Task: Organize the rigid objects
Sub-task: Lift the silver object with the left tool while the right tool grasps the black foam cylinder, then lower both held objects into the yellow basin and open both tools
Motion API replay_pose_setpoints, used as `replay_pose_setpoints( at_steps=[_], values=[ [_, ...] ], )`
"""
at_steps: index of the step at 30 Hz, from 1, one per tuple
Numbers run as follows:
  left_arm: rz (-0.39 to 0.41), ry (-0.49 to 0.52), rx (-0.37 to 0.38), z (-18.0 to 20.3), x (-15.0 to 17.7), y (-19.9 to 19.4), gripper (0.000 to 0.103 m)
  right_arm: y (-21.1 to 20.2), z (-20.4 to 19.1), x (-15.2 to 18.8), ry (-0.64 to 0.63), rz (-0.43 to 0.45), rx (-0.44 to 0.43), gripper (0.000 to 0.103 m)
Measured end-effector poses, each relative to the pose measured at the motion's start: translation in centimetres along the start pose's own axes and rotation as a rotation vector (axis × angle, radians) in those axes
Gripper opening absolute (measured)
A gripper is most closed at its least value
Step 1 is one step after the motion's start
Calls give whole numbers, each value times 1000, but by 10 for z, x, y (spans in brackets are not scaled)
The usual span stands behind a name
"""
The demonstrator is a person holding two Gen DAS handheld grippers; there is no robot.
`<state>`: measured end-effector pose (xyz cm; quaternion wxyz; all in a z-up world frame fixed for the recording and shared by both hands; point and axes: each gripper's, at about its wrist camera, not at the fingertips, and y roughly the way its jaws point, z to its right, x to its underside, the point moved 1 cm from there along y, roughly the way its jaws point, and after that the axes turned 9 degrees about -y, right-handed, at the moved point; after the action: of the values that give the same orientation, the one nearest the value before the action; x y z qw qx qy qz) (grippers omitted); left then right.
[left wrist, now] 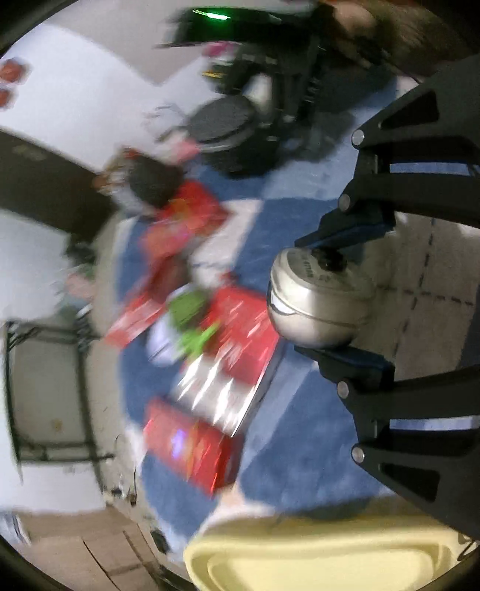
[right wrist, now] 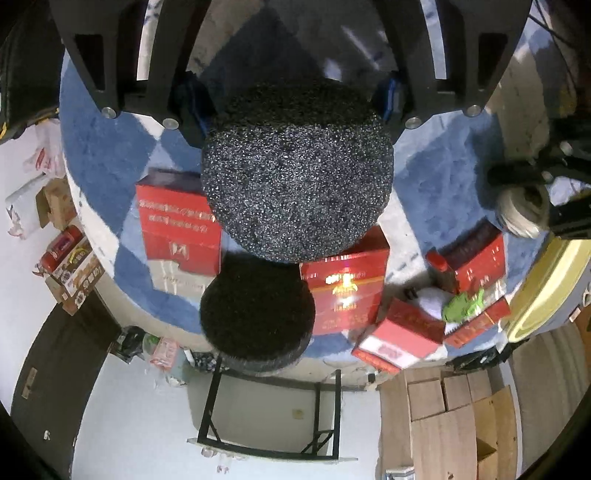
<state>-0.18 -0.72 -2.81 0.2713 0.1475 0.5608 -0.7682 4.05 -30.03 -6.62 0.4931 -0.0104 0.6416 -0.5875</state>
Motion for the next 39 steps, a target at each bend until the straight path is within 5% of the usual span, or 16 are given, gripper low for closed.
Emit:
replay_pose_setpoints(
  at_steps=[6, 12, 18, 21, 28, 39],
  values=[
    [240, -227, -210, -80, -13, -89, 49, -49, -29, -22, -45, 203, -116, 67],
    [365, -499, -446, -177, 7, -142, 49, -48, -145, -88, -303, 259, -385, 67],
    [333, -693, -471, -255, 23, -127, 49, -4, -260, -148, -476, 226, -548, 67],
    [350, -751, -447, -272, 26, -124, 49, 17, -297, -162, -557, 215, -525, 67],
    [346, -800, -415, -292, 16, -119, 49, 68, -331, -172, -614, 114, -534, 67],
    [189, -776, -419, -288, 13, -78, 49, 92, -376, -193, -659, 101, -478, 67]
  ],
)
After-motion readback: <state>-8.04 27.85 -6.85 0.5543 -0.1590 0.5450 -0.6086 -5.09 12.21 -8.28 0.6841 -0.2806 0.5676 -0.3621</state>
